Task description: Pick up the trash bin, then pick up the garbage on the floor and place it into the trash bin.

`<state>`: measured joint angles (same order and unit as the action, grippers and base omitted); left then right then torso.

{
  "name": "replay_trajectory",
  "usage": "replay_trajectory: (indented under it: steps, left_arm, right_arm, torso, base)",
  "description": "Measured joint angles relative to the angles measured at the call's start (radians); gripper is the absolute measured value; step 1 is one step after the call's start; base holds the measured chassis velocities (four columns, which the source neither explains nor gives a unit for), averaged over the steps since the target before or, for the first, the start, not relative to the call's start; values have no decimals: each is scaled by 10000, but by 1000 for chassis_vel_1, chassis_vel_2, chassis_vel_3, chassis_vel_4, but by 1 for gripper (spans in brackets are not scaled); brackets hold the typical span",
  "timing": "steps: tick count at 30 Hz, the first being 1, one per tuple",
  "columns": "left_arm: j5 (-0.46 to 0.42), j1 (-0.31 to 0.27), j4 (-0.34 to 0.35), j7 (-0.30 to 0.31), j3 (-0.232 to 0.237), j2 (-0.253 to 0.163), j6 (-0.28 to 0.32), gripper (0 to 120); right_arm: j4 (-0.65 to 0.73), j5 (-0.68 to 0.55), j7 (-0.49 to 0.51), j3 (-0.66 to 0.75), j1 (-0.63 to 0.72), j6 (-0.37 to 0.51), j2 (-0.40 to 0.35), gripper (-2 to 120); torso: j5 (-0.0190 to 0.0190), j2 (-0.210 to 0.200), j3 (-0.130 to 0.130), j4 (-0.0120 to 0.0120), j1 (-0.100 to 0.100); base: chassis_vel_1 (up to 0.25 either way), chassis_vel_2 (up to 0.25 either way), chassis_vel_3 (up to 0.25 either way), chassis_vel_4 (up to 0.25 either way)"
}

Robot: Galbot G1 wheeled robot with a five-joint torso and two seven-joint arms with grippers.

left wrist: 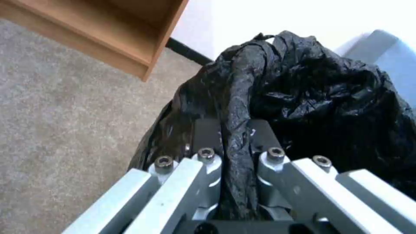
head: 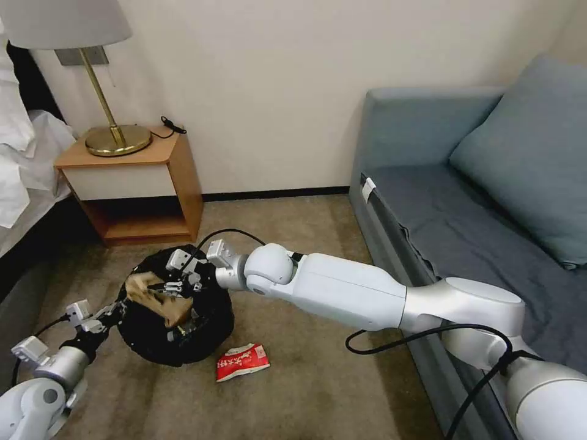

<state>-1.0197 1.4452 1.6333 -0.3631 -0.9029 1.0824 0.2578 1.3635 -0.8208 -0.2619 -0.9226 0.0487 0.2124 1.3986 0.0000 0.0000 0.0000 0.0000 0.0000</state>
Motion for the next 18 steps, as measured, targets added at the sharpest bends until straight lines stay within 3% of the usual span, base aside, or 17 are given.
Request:
replay_trajectory:
  steps: [14,18]
  left_arm:
    - [604,40,-407,-264,-441,-42,-246,4]
    - [680,63,-592,-340,-594,-98,-311,4]
  right_arm:
    - [-92,-7,730,1564,99,-23,-439,98]
    - [-280,81,801,1853,246,34,-687,100]
  torso:
    - [0,0,0,0,0]
    - [0,0,0,1,0]
  base:
    - [0,0,0,0]
    - [0,0,0,0]
